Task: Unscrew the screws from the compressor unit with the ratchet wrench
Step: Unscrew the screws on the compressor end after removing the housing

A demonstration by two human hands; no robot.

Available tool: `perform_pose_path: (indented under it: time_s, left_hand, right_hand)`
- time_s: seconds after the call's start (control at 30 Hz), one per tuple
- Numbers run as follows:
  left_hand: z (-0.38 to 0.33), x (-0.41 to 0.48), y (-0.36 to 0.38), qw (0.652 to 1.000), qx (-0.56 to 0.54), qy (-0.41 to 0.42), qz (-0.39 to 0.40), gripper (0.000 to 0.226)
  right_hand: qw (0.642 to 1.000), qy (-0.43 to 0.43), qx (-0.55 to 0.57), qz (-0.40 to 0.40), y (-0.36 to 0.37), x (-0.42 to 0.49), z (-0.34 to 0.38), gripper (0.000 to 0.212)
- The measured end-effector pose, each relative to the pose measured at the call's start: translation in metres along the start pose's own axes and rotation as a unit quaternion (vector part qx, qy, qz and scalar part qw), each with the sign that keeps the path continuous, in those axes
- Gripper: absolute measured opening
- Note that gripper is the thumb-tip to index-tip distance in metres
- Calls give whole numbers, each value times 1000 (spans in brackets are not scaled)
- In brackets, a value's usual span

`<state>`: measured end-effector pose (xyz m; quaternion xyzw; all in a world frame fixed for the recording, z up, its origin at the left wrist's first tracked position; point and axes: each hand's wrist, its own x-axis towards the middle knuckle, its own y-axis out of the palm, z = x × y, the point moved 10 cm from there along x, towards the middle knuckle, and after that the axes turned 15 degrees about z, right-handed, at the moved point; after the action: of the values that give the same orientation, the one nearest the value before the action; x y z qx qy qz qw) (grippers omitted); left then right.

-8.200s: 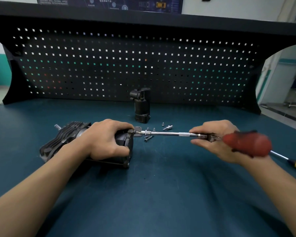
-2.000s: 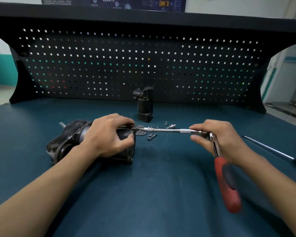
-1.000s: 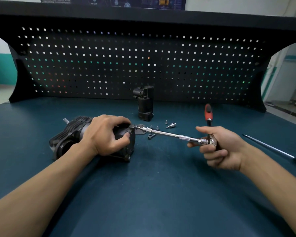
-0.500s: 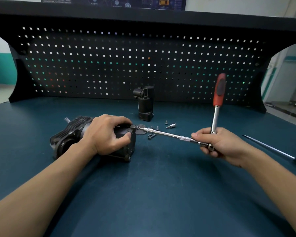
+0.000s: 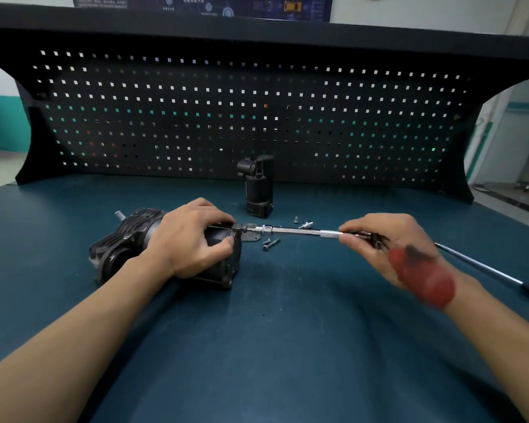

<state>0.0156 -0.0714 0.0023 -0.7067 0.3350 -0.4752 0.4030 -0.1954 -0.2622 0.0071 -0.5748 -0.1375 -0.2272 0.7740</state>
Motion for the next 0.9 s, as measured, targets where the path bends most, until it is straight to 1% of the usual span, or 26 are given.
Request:
perform_pose_path:
  time_s: [0.1, 0.17, 0.23, 0.37, 0.47, 0.53, 0.6, 0.67, 0.7, 0.8, 0.9]
  left_hand:
    - [3, 4, 6, 999, 32, -12, 38, 69]
    - [6, 5, 9, 997, 48, -23, 55, 74]
    - [6, 5, 9, 996, 57, -31, 57, 75]
    - [2, 4, 6, 996, 67, -34, 37, 66]
    - [-1, 4, 3, 996, 76, -31, 25, 64]
    - [-3, 3, 1, 996, 79, -29, 16, 63]
    - [-5, 1, 1, 997, 77, -29, 11, 62]
    - [-5, -1, 1, 997, 75, -29, 9, 64]
    - [-5, -2, 1, 997, 75, -32, 10, 64]
    - [-3, -2, 0, 996, 76, -37, 8, 65]
    - [-3, -2, -1, 997, 71, -39, 6, 65]
  right_hand:
    - [997, -60, -45, -23, -2, 1, 12, 17]
    - [997, -63, -50, -18, 1, 2, 7, 24]
    - [998, -41, -38, -4, 7, 3, -4, 27]
    - [1000, 12, 14, 7, 15, 1, -22, 33]
    - [999, 31, 21, 15, 16, 1, -23, 38]
    - [997, 42, 52, 39, 20, 2, -20, 52]
    - [989, 78, 112, 65, 25, 3, -22, 68]
    - [965, 145, 203, 82, 32, 0, -31, 79]
    - [944, 187, 255, 93, 39, -3, -36, 79]
    - [865, 295, 389, 117, 59, -14, -45, 76]
    - [791, 346, 486, 139, 74, -22, -48, 78]
